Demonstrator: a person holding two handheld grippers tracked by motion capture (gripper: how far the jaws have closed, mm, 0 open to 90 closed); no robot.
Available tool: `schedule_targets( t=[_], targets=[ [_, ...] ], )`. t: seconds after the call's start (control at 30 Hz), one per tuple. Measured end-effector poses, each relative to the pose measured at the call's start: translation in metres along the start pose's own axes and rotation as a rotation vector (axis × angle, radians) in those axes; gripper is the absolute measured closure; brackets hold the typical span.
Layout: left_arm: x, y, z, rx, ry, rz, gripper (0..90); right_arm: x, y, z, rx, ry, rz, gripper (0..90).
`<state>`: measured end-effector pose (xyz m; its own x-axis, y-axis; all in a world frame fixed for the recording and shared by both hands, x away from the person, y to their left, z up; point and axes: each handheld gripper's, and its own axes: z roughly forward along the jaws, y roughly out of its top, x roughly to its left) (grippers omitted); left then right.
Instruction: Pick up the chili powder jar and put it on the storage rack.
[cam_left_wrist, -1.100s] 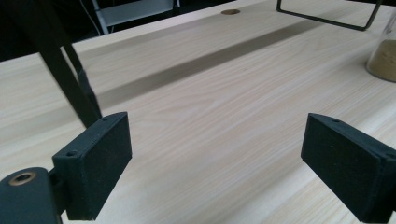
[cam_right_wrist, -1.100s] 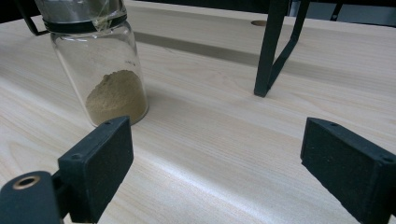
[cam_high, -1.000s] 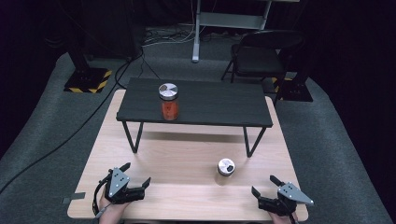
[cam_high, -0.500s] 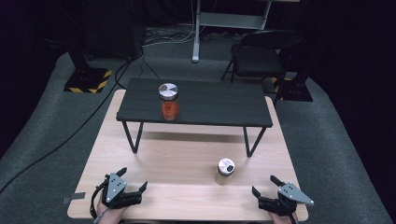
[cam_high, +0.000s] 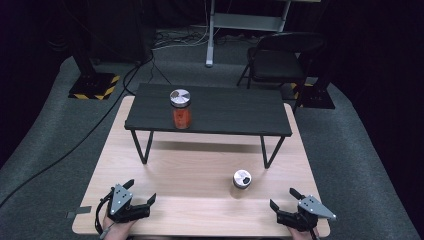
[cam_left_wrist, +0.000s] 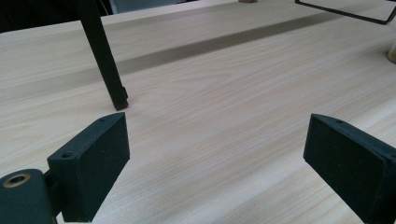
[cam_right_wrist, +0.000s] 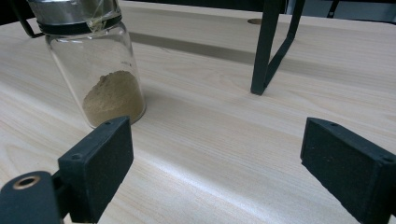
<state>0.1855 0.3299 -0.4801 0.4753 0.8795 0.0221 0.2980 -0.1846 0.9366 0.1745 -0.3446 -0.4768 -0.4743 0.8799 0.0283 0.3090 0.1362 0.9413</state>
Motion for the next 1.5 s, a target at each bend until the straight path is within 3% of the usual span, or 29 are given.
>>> schedule_targets(
  t=[0.1, 1.23, 1.5],
  targets=[
    [0.003, 0.0004, 0.0003, 0.002, -0.008, -0.013, 7.1, -0.0005, 0.0001, 0.0004, -0.001, -0.001, 0.007, 8.3],
    [-0.0003, 0.0025, 0.0015, 0.013, 0.0, 0.012, 7.5, -0.0046, 0.0028, 0.0083, -0.002, 0.009, 0.012, 8.3],
    [0.002, 0.0035, 0.0023, 0.019, -0.006, -0.002, 7.4, -0.0044, 0.002, 0.0081, -0.007, 0.007, 0.012, 8.3]
  ],
)
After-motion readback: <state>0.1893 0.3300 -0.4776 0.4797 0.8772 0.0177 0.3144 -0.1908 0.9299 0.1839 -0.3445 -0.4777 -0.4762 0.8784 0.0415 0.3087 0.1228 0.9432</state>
